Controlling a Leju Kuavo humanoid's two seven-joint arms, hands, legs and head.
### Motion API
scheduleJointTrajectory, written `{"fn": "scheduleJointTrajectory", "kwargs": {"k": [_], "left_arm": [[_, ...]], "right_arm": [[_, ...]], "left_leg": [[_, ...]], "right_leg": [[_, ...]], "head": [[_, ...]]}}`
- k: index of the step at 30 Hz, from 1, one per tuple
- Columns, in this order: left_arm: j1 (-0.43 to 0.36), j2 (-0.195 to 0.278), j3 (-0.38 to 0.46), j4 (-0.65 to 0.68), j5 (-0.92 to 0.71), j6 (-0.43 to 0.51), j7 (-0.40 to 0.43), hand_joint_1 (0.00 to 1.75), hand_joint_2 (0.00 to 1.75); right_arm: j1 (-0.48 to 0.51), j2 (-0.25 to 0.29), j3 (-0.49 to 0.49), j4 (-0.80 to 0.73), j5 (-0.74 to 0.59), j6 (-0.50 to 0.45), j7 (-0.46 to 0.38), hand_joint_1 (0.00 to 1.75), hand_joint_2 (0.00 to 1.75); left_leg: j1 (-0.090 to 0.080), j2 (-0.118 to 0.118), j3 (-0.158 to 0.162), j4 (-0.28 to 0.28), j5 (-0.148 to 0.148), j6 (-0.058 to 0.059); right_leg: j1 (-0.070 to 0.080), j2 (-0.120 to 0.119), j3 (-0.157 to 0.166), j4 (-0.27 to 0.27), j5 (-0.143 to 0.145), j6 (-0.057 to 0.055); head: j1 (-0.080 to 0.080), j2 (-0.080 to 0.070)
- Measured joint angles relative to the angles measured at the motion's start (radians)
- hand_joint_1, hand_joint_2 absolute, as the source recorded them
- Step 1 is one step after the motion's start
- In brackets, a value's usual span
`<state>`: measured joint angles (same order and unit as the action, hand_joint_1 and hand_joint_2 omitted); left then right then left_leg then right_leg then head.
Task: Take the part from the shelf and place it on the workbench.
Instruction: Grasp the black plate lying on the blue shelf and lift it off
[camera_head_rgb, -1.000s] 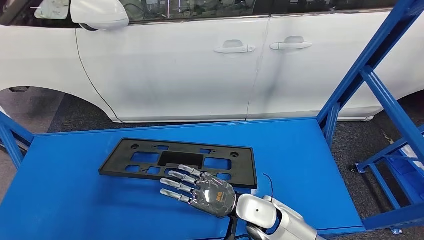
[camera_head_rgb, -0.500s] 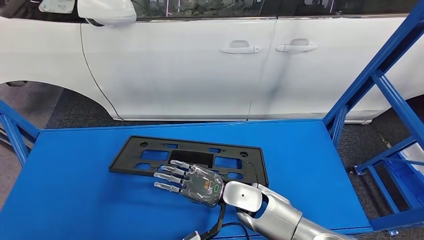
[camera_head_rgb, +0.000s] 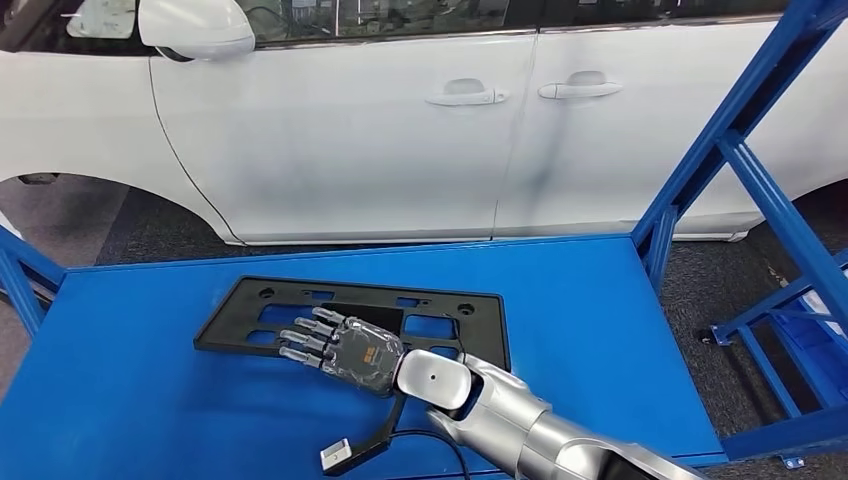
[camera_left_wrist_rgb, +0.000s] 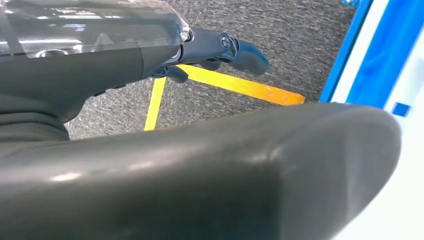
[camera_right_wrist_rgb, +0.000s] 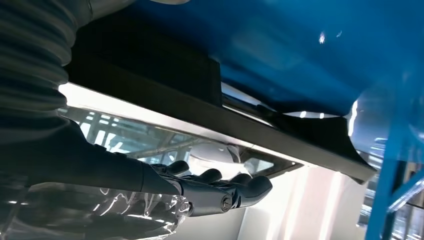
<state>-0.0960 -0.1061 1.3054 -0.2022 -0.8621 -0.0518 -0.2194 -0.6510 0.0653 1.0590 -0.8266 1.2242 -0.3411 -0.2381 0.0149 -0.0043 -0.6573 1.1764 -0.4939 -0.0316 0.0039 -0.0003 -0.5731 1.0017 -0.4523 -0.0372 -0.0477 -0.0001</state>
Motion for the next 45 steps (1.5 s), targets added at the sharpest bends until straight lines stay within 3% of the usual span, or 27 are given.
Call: {"fn": "scheduleJointTrajectory", "kwargs": {"k": [2, 3, 7, 9, 11, 12, 13, 14, 15, 16, 18, 21, 23, 26, 27, 28, 29, 32, 34, 36, 38, 40, 42, 43, 44, 45], "left_arm": [[-0.002, 0.0, 0.0, 0.0, 0.0, -0.001, -0.002, 0.0, 0.0], [-0.002, 0.0, 0.0, 0.0, 0.0, -0.002, -0.004, 0.0, 0.0], [0.0, 0.0, 0.0, 0.0, 0.001, -0.003, -0.005, 0.0, 0.0], [0.0, 0.0, 0.0, 0.0, 0.001, -0.003, -0.005, 0.0, 0.0], [0.0, 0.0, 0.0, 0.0, 0.002, -0.003, -0.005, 0.0, 0.0], [0.001, 0.0, 0.0, 0.0, 0.002, -0.003, -0.006, 0.0, 0.0], [0.001, 0.0, 0.0, 0.0, 0.003, -0.003, -0.006, 0.0, 0.0], [0.002, 0.0, 0.0, 0.0, 0.004, -0.003, -0.006, 0.0, 0.0], [0.002, 0.0, 0.0, 0.0, 0.006, -0.003, -0.007, 0.0, 0.0], [0.002, -0.001, 0.0, 0.0, 0.008, -0.003, -0.008, 0.0, 0.0], [0.001, -0.002, 0.001, 0.0, 0.011, -0.001, -0.009, 0.0, 0.0], [0.001, -0.003, 0.002, 0.0, 0.014, 0.003, -0.012, 0.0, 0.0], [0.001, -0.003, 0.003, 0.0, 0.015, 0.005, -0.015, 0.0, 0.0], [0.003, -0.004, 0.003, 0.0, 0.016, 0.006, -0.02, 0.0, 0.0], [0.004, -0.004, 0.003, 0.0, 0.016, 0.006, -0.021, 0.0, 0.0], [0.005, -0.004, 0.004, 0.0, 0.016, 0.006, -0.023, 0.0, 0.0], [0.006, -0.003, 0.004, 0.0, 0.016, 0.006, -0.024, 0.0, 0.0], [0.004, -0.003, 0.004, 0.0, 0.017, 0.007, -0.026, 0.0, 0.0], [0.003, -0.003, 0.004, 0.0, 0.019, 0.007, -0.028, 0.0, 0.0], [0.004, -0.003, 0.004, 0.0, 0.019, 0.003, -0.035, 0.0, 0.0], [0.004, -0.003, 0.004, 0.0, 0.016, -0.01, -0.052, 0.0, 0.87], [0.002, -0.003, 0.004, 0.0, 0.012, -0.026, -0.077, 0.0, 1.75], [0.003, -0.002, 0.003, 0.0, 0.007, -0.038, -0.102, 0.0, 1.75], [0.004, -0.002, 0.002, 0.0, 0.004, -0.042, -0.112, 0.0, 1.75], [0.004, -0.002, 0.001, 0.0, 0.001, -0.045, -0.121, 0.0, 1.75], [0.004, -0.002, 0.0, 0.0, -0.004, -0.047, -0.128, 0.0, 1.75]], "right_arm": [[-0.018, 0.02, 0.004, 0.037, 0.01, -0.002, 0.015, 0.0, 1.75], [-0.027, 0.028, 0.005, 0.055, 0.017, -0.002, 0.024, 0.0, 1.75], [-0.06, 0.052, 0.011, 0.114, 0.053, 0.004, 0.072, 0.0, 1.75], [-0.076, 0.059, 0.014, 0.14, 0.075, 0.014, 0.101, 0.0, 1.75], [-0.085, 0.063, 0.017, 0.162, 0.097, 0.027, 0.135, 0.0, 1.75], [-0.087, 0.065, 0.018, 0.171, 0.109, 0.032, 0.155, 0.19, 1.75], [-0.09, 0.067, 0.018, 0.178, 0.121, 0.037, 0.176, 0.63, 1.75], [-0.093, 0.069, 0.018, 0.183, 0.132, 0.043, 0.199, 1.06, 1.75], [-0.097, 0.072, 0.018, 0.188, 0.142, 0.049, 0.219, 1.5, 1.75], [-0.101, 0.074, 0.019, 0.192, 0.15, 0.054, 0.234, 1.75, 1.75], [-0.106, 0.077, 0.019, 0.202, 0.157, 0.064, 0.253, 1.75, 1.75], [-0.109, 0.083, 0.018, 0.215, 0.158, 0.083, 0.27, 1.75, 1.75], [-0.115, 0.088, 0.017, 0.219, 0.158, 0.093, 0.277, 1.75, 1.75], [-0.12, 0.093, 0.015, 0.222, 0.156, 0.107, 0.283, 1.75, 1.75], [-0.12, 0.093, 0.014, 0.223, 0.156, 0.109, 0.285, 1.75, 1.75], [-0.12, 0.093, 0.013, 0.224, 0.156, 0.11, 0.285, 1.75, 1.75], [-0.121, 0.093, 0.011, 0.224, 0.156, 0.111, 0.285, 1.75, 1.75], [-0.126, 0.094, 0.008, 0.227, 0.156, 0.119, 0.277, 1.75, 1.75], [-0.128, 0.094, 0.007, 0.23, 0.154, 0.125, 0.271, 1.75, 1.75], [-0.129, 0.095, 0.005, 0.232, 0.151, 0.126, 0.267, 1.75, 1.75], [-0.131, 0.096, 0.001, 0.232, 0.146, 0.128, 0.263, 1.75, 1.75], [-0.133, 0.096, -0.004, 0.233, 0.138, 0.128, 0.26, 1.75, 1.75], [-0.131, 0.095, -0.009, 0.234, 0.131, 0.125, 0.257, 1.75, 1.75], [-0.13, 0.094, -0.012, 0.234, 0.127, 0.121, 0.255, 1.75, 1.75], [-0.13, 0.094, -0.016, 0.233, 0.121, 0.115, 0.253, 1.75, 1.75], [-0.13, 0.093, -0.022, 0.232, 0.114, 0.107, 0.252, 1.75, 1.75]], "left_leg": [[-0.001, 0.0, 0.056, -0.12, 0.044, 0.005], [-0.002, 0.0, 0.07, -0.149, 0.05, 0.01], [-0.001, -0.002, 0.074, -0.164, 0.053, 0.034], [0.002, -0.001, 0.074, -0.168, 0.057, 0.044], [0.002, 0.0, 0.072, -0.168, 0.058, 0.048], [0.001, 0.0, 0.072, -0.168, 0.058, 0.048], [0.001, -0.001, 0.072, -0.168, 0.058, 0.048], [0.001, -0.001, 0.073, -0.168, 0.058, 0.048], [0.001, -0.002, 0.075, -0.168, 0.058, 0.047], [0.001, -0.002, 0.076, -0.168, 0.059, 0.045], [-0.001, -0.003, 0.075, -0.168, 0.06, 0.037], [0.0, -0.001, 0.071, -0.17, 0.063, 0.018], [0.0, 0.0, 0.059, -0.142, 0.041, 0.01], [0.002, 0.0, -0.02, 0.037, -0.053, 0.001], [0.003, 0.0, -0.046, 0.092, -0.072, -0.001], [0.003, 0.0, -0.056, 0.116, -0.072, -0.003], [0.004, 0.0, -0.047, 0.1, -0.053, -0.004], [0.005, 0.001, 0.049, -0.095, 0.035, 0.0], [0.003, 0.0, 0.078, -0.16, 0.048, 0.009], [0.002, -0.001, 0.077, -0.161, 0.049, 0.022], [0.004, 0.0, 0.078, -0.165, 0.052, 0.034], [0.005, 0.001, 0.078, -0.168, 0.054, 0.043], [0.004, 0.001, 0.076, -0.167, 0.053, 0.045], [0.004, 0.001, 0.076, -0.166, 0.053, 0.046], [0.004, 0.0, 0.076, -0.166, 0.053, 0.045], [0.004, -0.001, 0.078, -0.165, 0.052, 0.045]], "right_leg": [[0.004, 0.003, -0.003, 0.01, -0.006, 0.008], [0.006, 0.003, -0.005, 0.013, -0.008, 0.012], [0.004, 0.003, -0.01, 0.027, -0.02, 0.031], [0.0, 0.003, -0.045, 0.107, -0.069, 0.043], [-0.005, 0.003, -0.107, 0.239, -0.13, 0.05], [-0.007, 0.003, -0.129, 0.286, -0.143, 0.051], [-0.008, 0.002, -0.134, 0.296, -0.136, 0.051], [-0.009, 0.002, -0.119, 0.266, -0.112, 0.048], [-0.008, 0.002, -0.086, 0.202, -0.076, 0.043], [-0.005, 0.002, -0.048, 0.125, -0.046, 0.036], [0.002, 0.001, 0.0, 0.023, -0.014, 0.025], [0.005, 0.002, 0.003, 0.002, -0.005, 0.015], [-0.002, 0.001, 0.007, -0.01, 0.004, 0.005], [-0.003, -0.002, 0.008, -0.015, 0.007, -0.001], [-0.002, -0.003, 0.007, -0.014, 0.007, -0.002], [-0.002, -0.002, 0.007, -0.012, 0.006, -0.002], [-0.002, -0.002, 0.008, -0.011, 0.005, -0.001], [-0.002, 0.0, 0.008, 0.001, -0.004, 0.01], [0.003, 0.002, 0.003, 0.008, -0.007, 0.019], [0.004, 0.004, -0.002, 0.009, -0.008, 0.028], [0.001, 0.004, -0.011, 0.034, -0.027, 0.038], [-0.003, 0.004, -0.056, 0.13, -0.082, 0.048], [-0.007, 0.003, -0.121, 0.26, -0.133, 0.054], [-0.008, 0.003, -0.139, 0.293, -0.136, 0.054], [-0.009, 0.003, -0.138, 0.287, -0.119, 0.053], [-0.009, 0.003, -0.118, 0.242, -0.086, 0.05]], "head": [[0.0, 0.0], [0.0, 0.0], [0.0, 0.0], [0.0, 0.0], [0.0, 0.0], [0.0, 0.0], [0.0, 0.0], [0.0, 0.0], [0.0, 0.0], [0.0, 0.0], [0.0, 0.0], [0.0, 0.0], [0.0, 0.0], [0.0, 0.0], [0.0, 0.0], [0.0, 0.0], [0.0, 0.0], [0.0, 0.0], [0.0, 0.0], [0.0, 0.0], [0.0, 0.0], [0.0, 0.0], [0.0, 0.0], [0.0, 0.0], [0.0, 0.0], [0.0, 0.0]]}}
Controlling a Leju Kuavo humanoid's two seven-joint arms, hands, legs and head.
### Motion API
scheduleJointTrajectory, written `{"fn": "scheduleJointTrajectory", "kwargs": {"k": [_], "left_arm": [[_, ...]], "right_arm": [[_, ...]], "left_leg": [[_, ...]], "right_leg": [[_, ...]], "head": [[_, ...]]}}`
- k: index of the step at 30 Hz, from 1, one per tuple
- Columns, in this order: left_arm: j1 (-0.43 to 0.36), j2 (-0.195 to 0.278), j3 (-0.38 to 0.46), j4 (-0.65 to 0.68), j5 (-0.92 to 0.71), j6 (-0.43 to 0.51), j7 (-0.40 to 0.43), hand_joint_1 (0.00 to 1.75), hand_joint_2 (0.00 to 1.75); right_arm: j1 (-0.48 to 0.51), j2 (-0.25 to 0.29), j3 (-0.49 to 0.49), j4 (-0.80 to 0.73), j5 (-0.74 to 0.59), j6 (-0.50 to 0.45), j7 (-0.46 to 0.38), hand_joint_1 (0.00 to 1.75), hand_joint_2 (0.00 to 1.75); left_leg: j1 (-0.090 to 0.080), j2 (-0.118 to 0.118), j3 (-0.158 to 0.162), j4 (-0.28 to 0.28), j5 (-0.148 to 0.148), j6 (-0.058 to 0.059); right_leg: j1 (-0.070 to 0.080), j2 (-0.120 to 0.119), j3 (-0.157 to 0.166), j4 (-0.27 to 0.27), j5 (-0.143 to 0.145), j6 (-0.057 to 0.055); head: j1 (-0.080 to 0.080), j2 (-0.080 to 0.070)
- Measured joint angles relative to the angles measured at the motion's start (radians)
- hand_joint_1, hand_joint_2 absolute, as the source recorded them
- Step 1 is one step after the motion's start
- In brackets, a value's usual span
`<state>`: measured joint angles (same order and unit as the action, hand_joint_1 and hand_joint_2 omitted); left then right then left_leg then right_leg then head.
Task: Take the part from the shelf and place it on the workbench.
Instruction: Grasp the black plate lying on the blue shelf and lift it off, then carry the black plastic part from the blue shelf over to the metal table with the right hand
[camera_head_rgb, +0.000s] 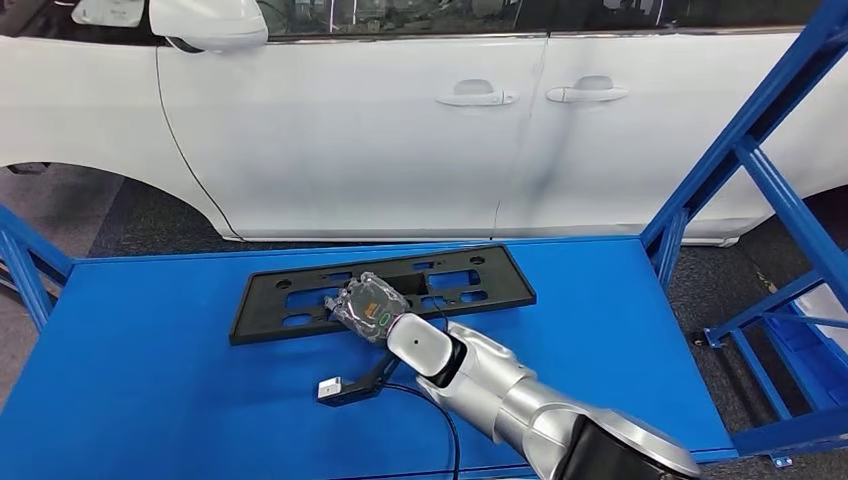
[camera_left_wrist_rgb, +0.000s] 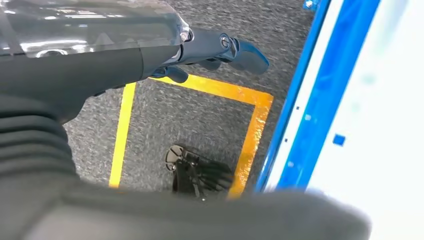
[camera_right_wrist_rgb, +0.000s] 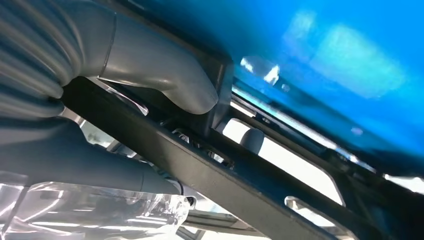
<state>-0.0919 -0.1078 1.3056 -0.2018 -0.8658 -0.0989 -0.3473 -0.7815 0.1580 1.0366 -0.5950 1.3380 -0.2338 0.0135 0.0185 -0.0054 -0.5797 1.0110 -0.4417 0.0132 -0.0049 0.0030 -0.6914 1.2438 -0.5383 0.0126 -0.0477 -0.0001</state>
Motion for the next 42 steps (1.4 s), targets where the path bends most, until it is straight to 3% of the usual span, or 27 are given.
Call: {"fn": "scheduleJointTrajectory", "kwargs": {"k": [1, 3, 5, 8, 10, 12, 13, 14, 16, 18, 19, 23, 25, 27, 28, 29, 30, 32, 34, 36, 38, 40, 42], "left_arm": [[0.0, 0.0, -0.002, 0.0, -0.004, -0.002, -0.006, 0.0, 1.75], [0.0, 0.0, -0.006, 0.0, -0.013, -0.004, -0.016, 0.0, 1.75], [0.001, 0.0, -0.012, 0.0, -0.018, -0.006, -0.02, 0.0, 1.75], [0.001, 0.002, -0.017, 0.0, -0.017, -0.01, -0.014, 0.0, 1.75], [0.0, 0.003, -0.017, 0.0, -0.012, -0.016, 0.002, 0.0, 1.75], [0.001, 0.004, -0.017, 0.0, -0.008, -0.022, 0.024, 0.0, 1.75], [0.003, 0.005, -0.017, 0.0, -0.006, -0.025, 0.036, 0.0, 1.75], [0.004, 0.005, -0.016, 0.0, -0.005, -0.026, 0.047, 0.0, 1.75], [0.005, 0.006, -0.016, 0.0, -0.006, -0.029, 0.077, 0.0, 1.75], [0.006, 0.007, -0.015, 0.0, -0.009, -0.038, 0.11, 0.0, 1.75], [0.007, 0.007, -0.015, 0.0, -0.01, -0.045, 0.124, 0.0, 1.75], [0.01, 0.007, -0.011, 0.0, 0.005, -0.061, 0.18, 0.0, 1.75], [0.008, 0.007, -0.004, 0.0, 0.017, -0.059, 0.197, 0.0, 1.75], [0.007, 0.005, 0.004, 0.0, 0.025, -0.052, 0.208, 0.0, 1.75], [0.007, 0.005, 0.007, 0.0, 0.027, -0.047, 0.213, 0.0, 1.75], [0.007, 0.004, 0.009, 0.0, 0.028, -0.041, 0.217, 0.0, 1.75], [0.006, 0.003, 0.011, 0.0, 0.028, -0.035, 0.219, 0.0, 1.75], [0.004, 0.001, 0.014, 0.0, 0.028, -0.024, 0.221, 0.0, 1.75], [0.002, -0.001, 0.017, 0.0, 0.027, -0.017, 0.222, 0.0, 1.75], [0.001, -0.003, 0.018, 0.0, 0.025, -0.013, 0.225, 0.0, 1.75], [0.001, -0.003, 0.018, 0.0, 0.023, -0.01, 0.227, 0.0, 1.75], [0.001, -0.004, 0.019, 0.0, 0.023, -0.009, 0.229, 0.0, 1.75], [0.001, -0.005, 0.019, 0.0, 0.022, -0.009, 0.231, 0.0, 1.75]], "right_arm": [[0.0, -0.002, -0.008, -0.004, -0.007, -0.008, -0.001, 1.75, 1.75], [-0.001, -0.008, -0.028, -0.021, -0.018, -0.028, 0.0, 1.75, 1.75], [0.005, -0.022, -0.056, -0.058, -0.025, -0.057, 0.004, 1.75, 1.75], [0.029, -0.058, -0.119, -0.179, -0.035, -0.101, 0.002, 1.75, 1.75], [0.055, -0.085, -0.181, -0.297, -0.06, -0.135, -0.021, 1.75, 1.75], [0.085, -0.114, -0.251, -0.42, -0.135, -0.166, -0.073, 1.75, 1.75], [0.103, -0.129, -0.287, -0.481, -0.206, -0.177, -0.114, 1.75, 1.75], [0.124, -0.142, -0.322, -0.538, -0.297, -0.184, -0.164, 1.75, 1.75], [0.173, -0.164, -0.396, -0.665, -0.564, -0.169, -0.306, 1.75, 1.75], [0.22, -0.177, -0.469, -0.797, -0.876, -0.085, -0.465, 1.75, 1.75], [0.243, -0.181, -0.502, -0.858, -1.023, -0.012, -0.53, 1.75, 1.75], [0.324, -0.189, -0.606, -1.064, -1.441, 0.344, -0.646, 1.75, 1.75], [0.348, -0.189, -0.635, -1.131, -1.564, 0.482, -0.649, 1.75, 1.75], [0.372, -0.187, -0.653, -1.177, -1.653, 0.58, -0.637, 1.75, 1.75], [0.384, -0.185, -0.657, -1.194, -1.685, 0.617, -0.627, 1.75, 1.75], [0.394, -0.181, -0.66, -1.208, -1.706, 0.646, -0.616, 1.75, 1.75], [0.4, -0.176, -0.66, -1.22, -1.718, 0.666, -0.604, 1.75, 1.75], [0.404, -0.166, -0.66, -1.242, -1.726, 0.684, -0.586, 1.75, 1.75], [0.404, -0.156, -0.66, -1.26, -1.729, 0.689, -0.575, 1.75, 1.75], [0.406, -0.151, -0.66, -1.273, -1.732, 0.693, -0.571, 1.75, 1.75], [0.407, -0.147, -0.66, -1.282, -1.734, 0.699, -0.569, 1.75, 1.75], [0.408, -0.142, -0.66, -1.29, -1.734, 0.703, -0.568, 1.75, 1.75], [0.409, -0.137, -0.66, -1.294, -1.734, 0.707, -0.567, 1.75, 1.75]], "left_leg": [[0.0, -0.001, 0.002, 0.0, -0.001, -0.001], [-0.002, -0.003, 0.001, 0.001, -0.002, -0.007], [-0.003, -0.003, -0.004, 0.0, -0.001, -0.017], [-0.001, -0.001, -0.008, 0.012, -0.014, -0.032], [0.001, 0.001, -0.045, 0.098, -0.065, -0.038], [0.002, 0.001, -0.109, 0.235, -0.124, -0.043], [0.003, 0.001, -0.131, 0.278, -0.134, -0.045], [0.003, 0.001, -0.137, 0.285, -0.124, -0.047], [0.007, 0.002, -0.092, 0.184, -0.054, -0.049], [0.007, 0.0, -0.034, 0.063, -0.008, -0.046], [0.005, -0.002, -0.02, 0.032, -0.003, -0.041], [-0.001, -0.008, -0.013, 0.013, -0.006, -0.012], [0.002, -0.005, -0.012, 0.008, -0.001, -0.001], [0.002, -0.003, -0.013, 0.008, 0.002, 0.004], [0.001, -0.002, -0.014, 0.008, 0.003, 0.004], [0.001, -0.002, -0.014, 0.008, 0.003, 0.004], [0.001, -0.002, -0.014, 0.009, 0.004, 0.003], [0.001, -0.002, -0.015, 0.01, 0.006, 0.0], [-0.001, -0.003, -0.017, 0.01, 0.011, -0.009], [-0.002, -0.003, -0.021, 0.008, 0.018, -0.021], [-0.002, -0.003, -0.026, 0.011, 0.015, -0.033], [-0.001, -0.002, -0.048, 0.068, -0.038, -0.039], [0.0, -0.001, -0.089, 0.192, -0.125, -0.042]], "right_leg": [[0.001, 0.0, 0.033, -0.072, 0.04, -0.006], [0.007, 0.0, 0.088, -0.194, 0.085, -0.018], [0.014, 0.0, 0.099, -0.229, 0.088, -0.024], [0.007, -0.001, 0.103, -0.244, 0.096, -0.037], [0.002, -0.003, 0.11, -0.253, 0.1, -0.044], [0.003, -0.005, 0.111, -0.252, 0.098, -0.048], [0.004, -0.006, 0.112, -0.251, 0.096, -0.048], [0.003, -0.007, 0.113, -0.249, 0.093, -0.046], [0.001, -0.006, 0.117, -0.241, 0.084, -0.04], [0.003, -0.004, 0.114, -0.227, 0.073, -0.029], [0.004, -0.004, 0.112, -0.222, 0.07, -0.023], [-0.001, -0.005, 0.107, -0.212, 0.058, 0.0], [-0.004, -0.004, 0.077, -0.141, 0.011, 0.009], [-0.006, -0.004, 0.017, -0.009, -0.055, 0.015], [-0.006, -0.004, -0.005, 0.041, -0.072, 0.016], [-0.007, -0.004, -0.011, 0.058, -0.071, 0.017], [-0.008, -0.004, 0.002, 0.035, -0.05, 0.015], [-0.008, -0.004, 0.074, -0.1, 0.015, 0.008], [-0.002, -0.003, 0.125, -0.206, 0.054, -0.002], [0.003, -0.002, 0.128, -0.225, 0.064, -0.01], [-0.001, -0.003, 0.123, -0.231, 0.076, -0.023], [-0.005, -0.007, 0.114, -0.24, 0.091, -0.037], [-0.002, -0.009, 0.098, -0.24, 0.105, -0.044]], "head": [[0.0, 0.0], [0.0, 0.0], [0.0, 0.0], [0.0, 0.0], [0.0, 0.0], [0.0, 0.0], [0.0, 0.0], [0.0, 0.0], [0.0, 0.0], [0.0, 0.0], [0.0, 0.0], [0.0, 0.0], [0.0, 0.0], [0.0, 0.0], [0.0, 0.0], [0.0, 0.0], [0.0, 0.0], [0.0, 0.0], [0.0, 0.0], [0.0, 0.0], [0.0, 0.0], [0.0, 0.0], [0.0, 0.0]]}}
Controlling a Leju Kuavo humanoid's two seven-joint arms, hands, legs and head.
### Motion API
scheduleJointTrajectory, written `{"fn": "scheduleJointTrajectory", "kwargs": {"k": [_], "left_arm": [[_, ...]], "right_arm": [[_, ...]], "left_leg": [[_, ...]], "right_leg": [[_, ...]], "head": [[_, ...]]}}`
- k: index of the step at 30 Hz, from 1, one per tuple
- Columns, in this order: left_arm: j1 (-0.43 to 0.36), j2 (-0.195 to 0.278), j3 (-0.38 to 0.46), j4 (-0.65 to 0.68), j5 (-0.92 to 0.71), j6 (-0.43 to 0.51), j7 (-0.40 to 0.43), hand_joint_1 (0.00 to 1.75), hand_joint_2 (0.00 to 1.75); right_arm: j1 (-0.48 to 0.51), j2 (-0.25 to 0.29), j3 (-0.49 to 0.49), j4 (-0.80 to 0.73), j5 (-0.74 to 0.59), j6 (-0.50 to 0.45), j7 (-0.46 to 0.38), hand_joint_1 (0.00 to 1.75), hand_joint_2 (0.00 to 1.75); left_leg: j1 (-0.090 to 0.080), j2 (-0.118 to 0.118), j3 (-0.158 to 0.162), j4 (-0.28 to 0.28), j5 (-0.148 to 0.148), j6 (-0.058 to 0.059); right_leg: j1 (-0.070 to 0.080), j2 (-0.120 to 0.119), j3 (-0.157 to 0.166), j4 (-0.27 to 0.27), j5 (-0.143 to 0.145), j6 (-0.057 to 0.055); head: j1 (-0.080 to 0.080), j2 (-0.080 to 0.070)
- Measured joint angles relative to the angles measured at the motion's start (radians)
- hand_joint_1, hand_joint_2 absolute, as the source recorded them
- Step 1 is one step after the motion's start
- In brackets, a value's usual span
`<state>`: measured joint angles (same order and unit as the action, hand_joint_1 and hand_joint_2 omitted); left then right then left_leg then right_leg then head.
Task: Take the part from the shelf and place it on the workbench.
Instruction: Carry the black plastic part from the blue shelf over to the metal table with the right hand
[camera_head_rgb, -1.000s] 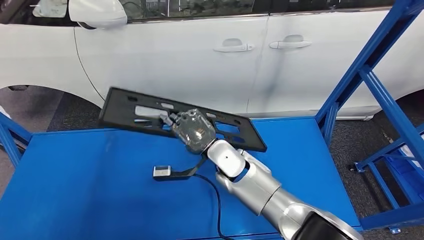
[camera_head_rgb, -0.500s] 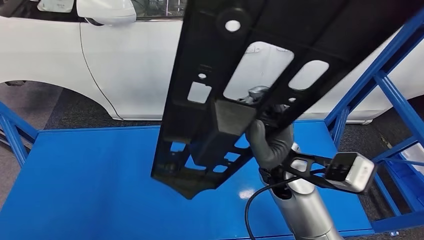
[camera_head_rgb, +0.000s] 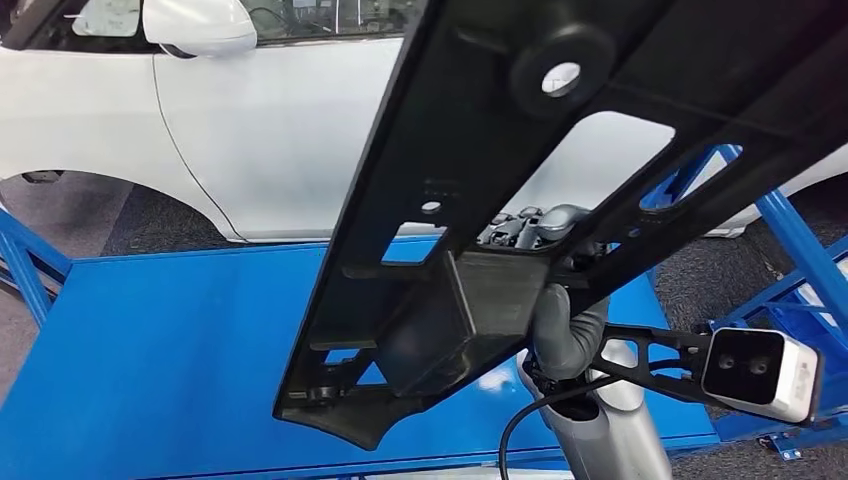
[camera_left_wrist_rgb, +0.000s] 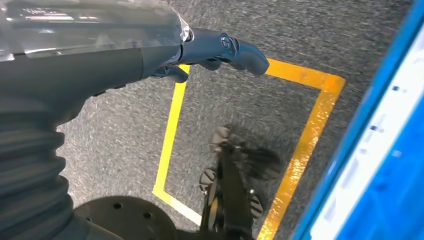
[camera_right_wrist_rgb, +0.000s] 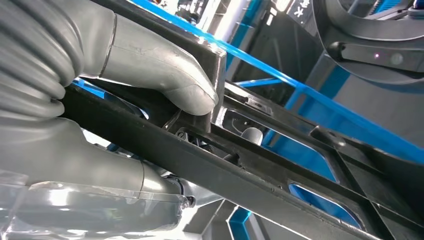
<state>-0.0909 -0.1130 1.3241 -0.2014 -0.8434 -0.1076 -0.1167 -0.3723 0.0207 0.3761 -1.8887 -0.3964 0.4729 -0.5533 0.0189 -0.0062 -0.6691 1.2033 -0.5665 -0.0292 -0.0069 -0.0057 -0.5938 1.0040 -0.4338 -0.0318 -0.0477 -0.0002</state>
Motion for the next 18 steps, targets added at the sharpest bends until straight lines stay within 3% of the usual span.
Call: {"fn": "scheduleJointTrajectory", "kwargs": {"k": [2, 3, 6, 7, 8, 11, 12, 13, 15, 16, 17, 18], "left_arm": [[0.0, 0.0, 0.0, 0.0, 0.0, 0.001, 0.002, 0.0, 1.75], [0.0, 0.0, 0.0, 0.0, -0.001, 0.001, 0.003, 0.0, 1.75], [-0.003, 0.0, 0.0, 0.0, -0.005, 0.001, 0.006, 0.0, 1.75], [-0.004, 0.0, 0.0, 0.0, -0.006, 0.001, 0.007, 0.0, 1.75], [-0.005, 0.0, 0.0, 0.0, -0.006, 0.001, 0.007, 0.0, 1.75], [-0.001, -0.001, 0.0, 0.0, -0.008, 0.001, 0.01, 0.0, 1.75], [-0.001, -0.002, 0.0, 0.0, -0.009, 0.0, 0.012, 0.0, 1.75], [-0.002, -0.002, 0.0, 0.0, -0.01, 0.0, 0.014, 0.0, 1.75], [-0.003, -0.003, 0.0, 0.0, -0.015, 0.0, 0.018, 0.0, 1.75], [-0.002, -0.003, 0.0, 0.0, -0.018, 0.0, 0.019, 0.0, 1.75], [-0.001, -0.003, 0.0, 0.0, -0.02, 0.0, 0.019, 0.0, 1.75], [-0.001, -0.003, 0.0, 0.0, -0.023, 0.0, 0.02, 0.0, 1.75]], "right_arm": [[0.004, 0.001, 0.0, -0.001, 0.0, 0.006, 0.001, 1.75, 1.75], [0.005, 0.001, 0.0, -0.001, 0.0, 0.009, 0.002, 1.75, 1.75], [0.007, 0.001, 0.0, -0.006, 0.0, 0.014, 0.002, 1.75, 1.75], [0.007, 0.001, 0.0, -0.009, -0.001, 0.014, 0.003, 1.75, 1.75], [0.008, 0.001, 0.0, -0.012, -0.002, 0.014, 0.003, 1.75, 1.75], [0.009, 0.001, 0.0, -0.014, -0.004, 0.018, 0.003, 1.75, 1.75], [0.009, 0.0, 0.0, -0.014, -0.004, 0.02, 0.003, 1.75, 1.75], [0.01, -0.001, 0.0, -0.015, -0.004, 0.023, 0.002, 1.75, 1.75], [0.014, -0.003, 0.0, -0.017, -0.002, 0.027, -0.002, 1.75, 1.75], [0.018, -0.005, -0.001, -0.018, 0.001, 0.028, -0.007, 1.75, 1.75], [0.023, -0.007, -0.001, -0.019, 0.005, 0.028, -0.011, 1.75, 1.75], [0.027, -0.009, -0.002, -0.02, 0.013, 0.028, -0.015, 1.75, 1.75]], "left_leg": [[0.0, 0.0, -0.016, 0.087, -0.044, -0.003], [0.0, 0.0, 0.003, 0.077, -0.039, -0.003], [-0.002, 0.0, 0.139, -0.119, 0.021, 0.007], [-0.004, 0.0, 0.168, -0.169, 0.033, 0.012], [-0.006, -0.001, 0.18, -0.192, 0.038, 0.018], [-0.007, 0.0, 0.167, -0.195, 0.06, 0.036], [-0.006, 0.003, 0.159, -0.197, 0.07, 0.042], [-0.004, 0.006, 0.148, -0.198, 0.082, 0.048], [-0.004, 0.009, 0.123, -0.198, 0.102, 0.055], [-0.004, 0.01, 0.11, -0.197, 0.111, 0.055], [-0.004, 0.01, 0.096, -0.195, 0.119, 0.054], [-0.004, 0.01, 0.084, -0.193, 0.127, 0.053]], "right_leg": [[0.004, 0.0, -0.02, 0.002, 0.014, 0.0], [0.005, 0.0, -0.03, 0.004, 0.021, 0.001], [0.007, 0.001, -0.054, 0.015, 0.038, 0.01], [0.009, 0.001, -0.059, 0.019, 0.042, 0.016], [0.01, 0.0, -0.061, 0.021, 0.047, 0.021], [0.008, 0.002, -0.069, 0.02, 0.057, 0.039], [0.006, 0.003, -0.077, 0.031, 0.04, 0.045], [0.003, 0.004, -0.091, 0.061, 0.004, 0.05], [0.0, 0.005, -0.127, 0.178, -0.097, 0.059], [-0.002, 0.005, -0.142, 0.244, -0.134, 0.062], [-0.002, 0.005, -0.145, 0.29, -0.148, 0.064], [-0.003, 0.005, -0.132, 0.303, -0.141, 0.064]], "head": [[0.0, 0.0], [0.0, 0.0], [0.0, 0.0], [0.0, 0.0], [0.0, 0.0], [0.0, 0.0], [0.0, 0.0], [0.0, 0.0], [0.0, 0.0], [0.0, 0.0], [0.0, 0.0], [0.0, 0.0]]}}
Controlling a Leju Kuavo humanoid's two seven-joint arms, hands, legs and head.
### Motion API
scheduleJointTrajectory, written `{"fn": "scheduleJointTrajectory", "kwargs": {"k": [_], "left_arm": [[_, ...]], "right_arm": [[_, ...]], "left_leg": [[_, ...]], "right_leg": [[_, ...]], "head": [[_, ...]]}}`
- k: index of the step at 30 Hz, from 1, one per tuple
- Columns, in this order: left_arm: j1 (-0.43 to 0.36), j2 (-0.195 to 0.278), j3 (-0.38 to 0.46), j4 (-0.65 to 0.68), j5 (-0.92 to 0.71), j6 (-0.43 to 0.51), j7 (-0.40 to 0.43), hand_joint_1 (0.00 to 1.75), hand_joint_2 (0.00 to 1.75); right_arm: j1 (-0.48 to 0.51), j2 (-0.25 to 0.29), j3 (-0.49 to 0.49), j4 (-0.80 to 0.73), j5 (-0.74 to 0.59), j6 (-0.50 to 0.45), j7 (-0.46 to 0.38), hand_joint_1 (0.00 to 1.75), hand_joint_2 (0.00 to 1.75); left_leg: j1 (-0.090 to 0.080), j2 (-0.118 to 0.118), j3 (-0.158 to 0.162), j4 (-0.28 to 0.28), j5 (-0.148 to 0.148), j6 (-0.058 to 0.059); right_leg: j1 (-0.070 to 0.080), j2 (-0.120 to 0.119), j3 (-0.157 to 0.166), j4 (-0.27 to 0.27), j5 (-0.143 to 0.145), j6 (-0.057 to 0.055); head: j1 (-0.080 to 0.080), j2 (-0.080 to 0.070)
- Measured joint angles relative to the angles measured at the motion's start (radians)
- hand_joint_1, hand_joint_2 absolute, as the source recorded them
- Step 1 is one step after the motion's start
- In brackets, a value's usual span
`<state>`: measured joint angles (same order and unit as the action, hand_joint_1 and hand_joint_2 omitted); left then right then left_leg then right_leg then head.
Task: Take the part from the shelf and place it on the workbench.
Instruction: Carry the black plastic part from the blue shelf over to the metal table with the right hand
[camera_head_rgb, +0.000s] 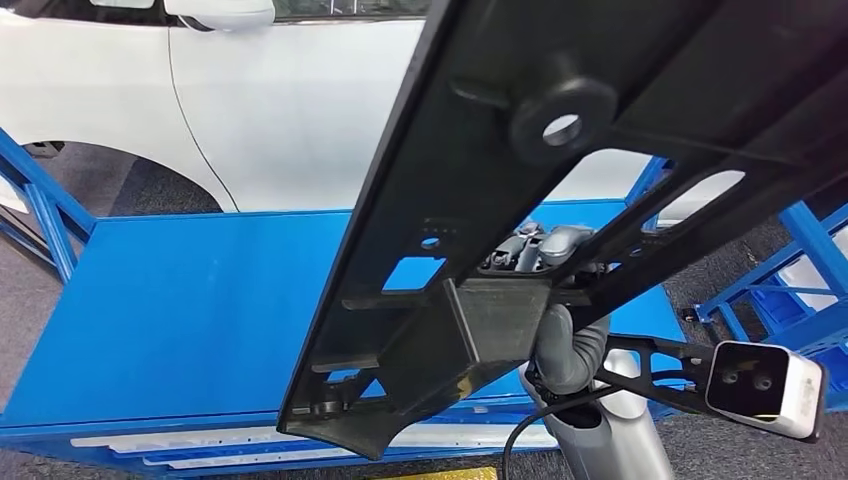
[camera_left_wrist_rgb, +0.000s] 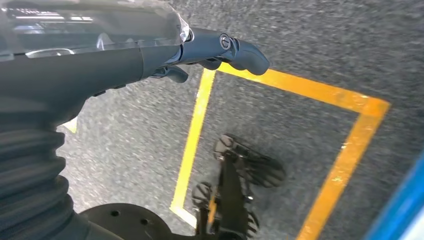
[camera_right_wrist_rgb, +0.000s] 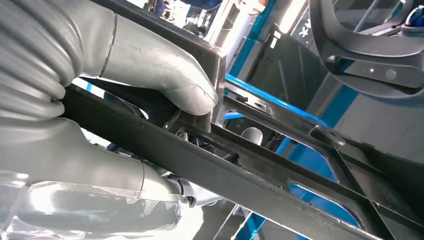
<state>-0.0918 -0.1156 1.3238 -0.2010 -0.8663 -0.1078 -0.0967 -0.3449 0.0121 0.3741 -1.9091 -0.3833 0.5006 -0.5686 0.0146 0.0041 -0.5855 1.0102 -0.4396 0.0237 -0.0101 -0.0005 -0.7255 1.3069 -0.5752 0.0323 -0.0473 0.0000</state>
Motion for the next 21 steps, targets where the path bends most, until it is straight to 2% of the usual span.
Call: {"fn": "scheduleJointTrajectory", "kwargs": {"k": [1, 2, 4, 5, 6, 8, 9, 10, 11, 13, 14, 15, 16, 17, 18, 19, 20, 21], "left_arm": [[0.0, 0.0, 0.0, 0.0, -0.003, 0.0, 0.0, 0.0, 1.75], [0.0, 0.0, -0.001, 0.0, -0.007, -0.001, 0.0, 0.0, 1.75], [0.0, 0.0, -0.004, 0.0, -0.013, -0.004, -0.001, 0.0, 1.75], [-0.001, 0.0, -0.006, 0.0, -0.016, -0.005, -0.001, 0.0, 1.75], [-0.001, 0.0, -0.009, 0.0, -0.018, -0.007, -0.002, 0.0, 1.75], [-0.001, 0.001, -0.013, 0.0, -0.024, -0.009, -0.002, 0.0, 1.75], [-0.001, 0.002, -0.015, 0.0, -0.026, -0.009, -0.003, 0.0, 1.75], [-0.001, 0.004, -0.016, 0.0, -0.028, -0.01, -0.003, 0.0, 1.75], [-0.001, 0.005, -0.017, 0.0, -0.029, -0.01, -0.004, 0.0, 1.75], [-0.002, 0.008, -0.018, 0.0, -0.029, -0.01, -0.008, 0.0, 1.75], [-0.002, 0.01, -0.018, 0.0, -0.028, -0.01, -0.01, 0.0, 1.75], [-0.002, 0.013, -0.018, 0.0, -0.027, -0.01, -0.013, 0.0, 1.75], [-0.002, 0.015, -0.018, 0.0, -0.025, -0.01, -0.016, 0.0, 1.75], [-0.003, 0.018, -0.018, 0.0, -0.023, -0.01, -0.018, 0.0, 1.75], [-0.005, 0.02, -0.018, 0.0, -0.02, -0.009, -0.021, 0.0, 1.75], [-0.008, 0.022, -0.018, 0.0, -0.016, -0.008, -0.023, 0.0, 1.75], [-0.01, 0.024, -0.018, 0.0, -0.012, -0.007, -0.023, 0.0, 1.75], [-0.012, 0.026, -0.017, 0.0, -0.009, -0.006, -0.024, 0.0, 1.75]], "right_arm": [[0.004, -0.002, 0.0, -0.003, 0.01, -0.001, -0.004, 1.75, 1.75], [0.007, -0.003, -0.001, -0.008, 0.022, -0.003, -0.009, 1.75, 1.75], [0.013, -0.005, -0.001, -0.023, 0.043, -0.007, -0.018, 1.75, 1.75], [0.017, -0.005, -0.002, -0.032, 0.05, -0.011, -0.022, 1.75, 1.75], [0.021, -0.005, -0.002, -0.04, 0.055, -0.014, -0.026, 1.75, 1.75], [0.027, -0.006, -0.003, -0.051, 0.062, -0.018, -0.03, 1.75, 1.75], [0.029, -0.006, -0.003, -0.055, 0.064, -0.019, -0.031, 1.75, 1.75], [0.031, -0.006, -0.003, -0.059, 0.066, -0.02, -0.033, 1.75, 1.75], [0.033, -0.006, -0.003, -0.062, 0.068, -0.02, -0.034, 1.75, 1.75], [0.035, -0.006, -0.003, -0.065, 0.07, -0.019, -0.037, 1.75, 1.75], [0.035, -0.006, -0.002, -0.065, 0.071, -0.019, -0.039, 1.75, 1.75], [0.036, -0.006, -0.001, -0.065, 0.07, -0.02, -0.039, 1.75, 1.75], [0.035, -0.006, 0.0, -0.065, 0.068, -0.02, -0.039, 1.75, 1.75], [0.033, -0.007, 0.002, -0.065, 0.064, -0.02, -0.038, 1.75, 1.75], [0.03, -0.007, 0.003, -0.065, 0.058, -0.021, -0.035, 1.75, 1.75], [0.025, -0.007, 0.004, -0.066, 0.049, -0.023, -0.03, 1.75, 1.75], [0.02, -0.007, 0.005, -0.066, 0.04, -0.024, -0.023, 1.75, 1.75], [0.016, -0.007, 0.005, -0.067, 0.033, -0.025, -0.014, 1.75, 1.75]], "left_leg": [[0.0, 0.0, -0.012, 0.003, 0.007, -0.002], [0.0, 0.0, -0.022, 0.006, 0.012, -0.004], [-0.002, -0.001, -0.034, 0.011, 0.023, -0.013], [-0.002, -0.002, -0.035, 0.011, 0.029, -0.019], [-0.002, -0.002, -0.036, 0.009, 0.035, -0.026], [-0.001, -0.002, -0.036, 0.005, 0.045, -0.038], [-0.001, -0.003, -0.041, 0.013, 0.034, -0.043], [-0.001, -0.003, -0.051, 0.037, 0.005, -0.046], [0.0, -0.003, -0.067, 0.083, -0.04, -0.049], [0.001, -0.003, -0.102, 0.211, -0.131, -0.054], [0.001, -0.003, -0.111, 0.264, -0.15, -0.056], [0.001, -0.003, -0.105, 0.29, -0.146, -0.056], [0.001, -0.003, -0.084, 0.282, -0.123, -0.055], [0.001, -0.003, -0.045, 0.241, -0.095, -0.052], [0.0, -0.003, 0.007, 0.172, -0.079, -0.047], [-0.002, -0.004, 0.059, 0.096, -0.077, -0.042], [-0.004, -0.005, 0.096, 0.037, -0.083, -0.036], [-0.007, -0.006, 0.117, -0.001, -0.092, -0.031]], "right_leg": [[-0.001, 0.0, 0.032, -0.025, 0.022, -0.001], [-0.001, 0.0, 0.081, -0.084, 0.046, -0.004], [0.002, 0.001, 0.184, -0.23, 0.061, -0.014], [0.005, 0.001, 0.214, -0.277, 0.059, -0.02], [0.009, 0.002, 0.226, -0.3, 0.055, -0.025], [0.009, 0.001, 0.221, -0.307, 0.07, -0.038], [0.007, -0.001, 0.215, -0.311, 0.078, -0.046], [0.005, -0.003, 0.207, -0.315, 0.089, -0.055], [0.004, -0.005, 0.197, -0.317, 0.1, -0.061], [0.008, -0.005, 0.169, -0.315, 0.12, -0.068], [0.011, -0.005, 0.154, -0.312, 0.13, -0.069], [0.013, -0.005, 0.139, -0.31, 0.14, -0.069], [0.014, -0.005, 0.124, -0.306, 0.15, -0.068], [0.016, -0.005, 0.11, -0.303, 0.159, -0.066], [0.017, -0.005, 0.097, -0.298, 0.167, -0.063], [0.018, -0.005, 0.087, -0.293, 0.174, -0.06], [0.019, -0.006, 0.08, -0.29, 0.182, -0.055], [0.019, -0.008, 0.076, -0.288, 0.19, -0.049]], "head": [[0.0, 0.0], [0.0, 0.0], [0.0, 0.0], [0.0, 0.0], [0.0, 0.0], [0.0, 0.0], [0.0, 0.0], [0.0, 0.0], [0.0, 0.0], [0.0, 0.0], [0.0, 0.0], [0.0, 0.0], [0.0, 0.0], [0.0, 0.0], [0.0, 0.0], [0.0, 0.0], [0.0, 0.0], [0.0, 0.0]]}}
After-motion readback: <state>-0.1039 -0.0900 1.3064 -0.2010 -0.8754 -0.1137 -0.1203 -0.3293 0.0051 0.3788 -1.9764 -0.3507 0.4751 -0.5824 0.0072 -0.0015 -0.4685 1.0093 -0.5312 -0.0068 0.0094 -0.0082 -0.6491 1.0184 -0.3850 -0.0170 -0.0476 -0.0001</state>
